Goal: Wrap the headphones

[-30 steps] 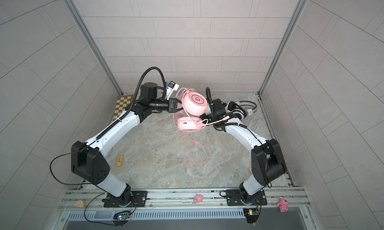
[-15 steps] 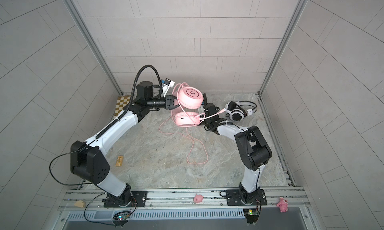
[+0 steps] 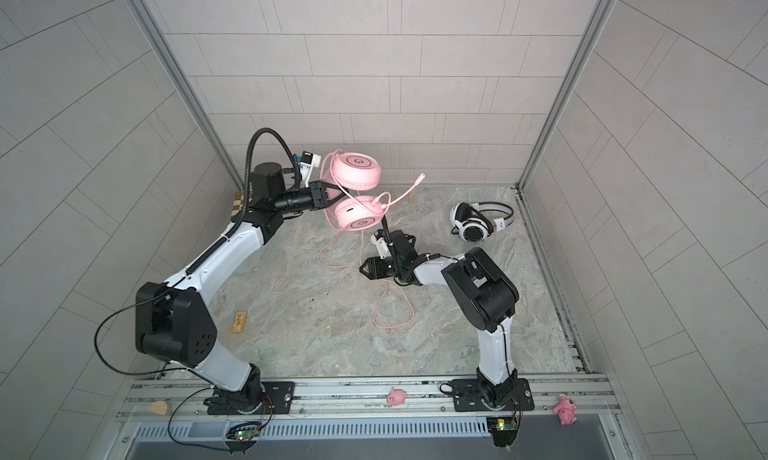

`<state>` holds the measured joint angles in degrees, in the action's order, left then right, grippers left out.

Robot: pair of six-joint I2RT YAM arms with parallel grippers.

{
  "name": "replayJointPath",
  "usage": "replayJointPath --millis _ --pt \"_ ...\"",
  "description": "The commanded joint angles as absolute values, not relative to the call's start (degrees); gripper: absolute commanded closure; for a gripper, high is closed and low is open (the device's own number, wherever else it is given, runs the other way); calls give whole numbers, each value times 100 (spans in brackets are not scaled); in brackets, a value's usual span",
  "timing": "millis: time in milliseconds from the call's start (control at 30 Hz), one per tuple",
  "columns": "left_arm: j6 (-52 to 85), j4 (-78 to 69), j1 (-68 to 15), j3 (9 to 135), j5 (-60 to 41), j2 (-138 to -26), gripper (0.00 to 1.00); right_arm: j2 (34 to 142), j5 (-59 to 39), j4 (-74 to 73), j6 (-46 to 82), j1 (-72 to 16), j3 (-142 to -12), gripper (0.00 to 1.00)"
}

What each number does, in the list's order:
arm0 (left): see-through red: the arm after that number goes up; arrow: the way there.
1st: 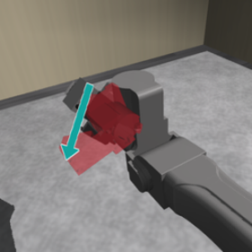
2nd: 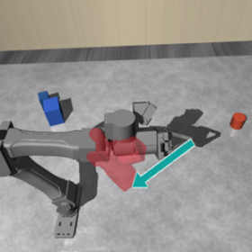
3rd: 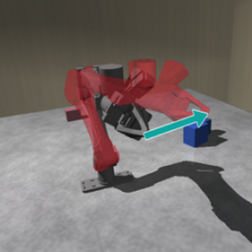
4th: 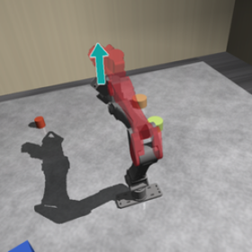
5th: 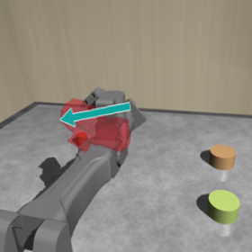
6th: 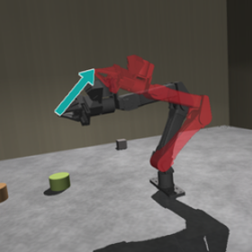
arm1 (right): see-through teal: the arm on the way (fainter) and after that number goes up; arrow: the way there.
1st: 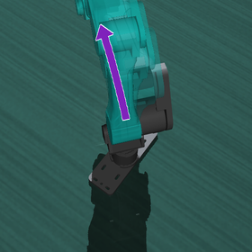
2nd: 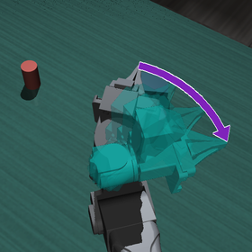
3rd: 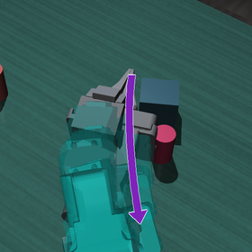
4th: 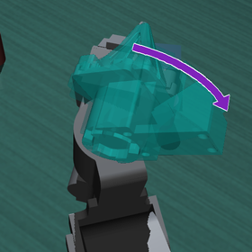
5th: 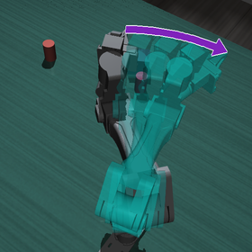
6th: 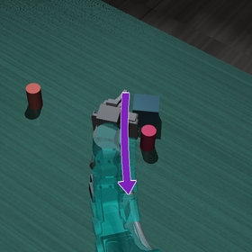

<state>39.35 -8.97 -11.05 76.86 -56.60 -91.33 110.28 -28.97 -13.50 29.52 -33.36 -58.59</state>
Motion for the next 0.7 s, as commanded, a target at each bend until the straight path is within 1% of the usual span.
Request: replayJointPath --millis 0,33,133,200,233,300,400,500,667 --pt "4545 -1809 -913 7583 -5730 -8860 100 10522 -2788 -996 2745 -3416 -5660 49" --pt "4642 -1908 -841 7553 -5713 -8853 100 10428 -2787 -974 2747 -3422 -5563 52" --pt "5014 -2351 -606 7429 -5673 -8858 100 10156 -2670 -773 2681 -3485 -5287 70" --pt "5289 -2678 -451 7344 -5630 -8875 100 9995 -2477 -663 2647 -3545 -5121 85" --pt "5396 -2811 -390 7297 -5594 -8893 100 9938 -2394 -600 2646 -3580 -5072 88" --pt "5625 -3053 -262 7192 -5439 -8912 100 9851 -2289 -423 2622 -3692 -5050 92" --pt "5848 -3204 -161 7088 -5249 -8997 100 9697 -2114 41 2472 -3935 -5178 95" --pt "5846 -3011 -58 6989 -4895 -9018 100 9595 -2069 929 2242 -4166 -5559 97" --pt "5811 -2692 218 6862 -4430 -9009 100 9154 -1733 1608 2035 -4526 -5635 98"
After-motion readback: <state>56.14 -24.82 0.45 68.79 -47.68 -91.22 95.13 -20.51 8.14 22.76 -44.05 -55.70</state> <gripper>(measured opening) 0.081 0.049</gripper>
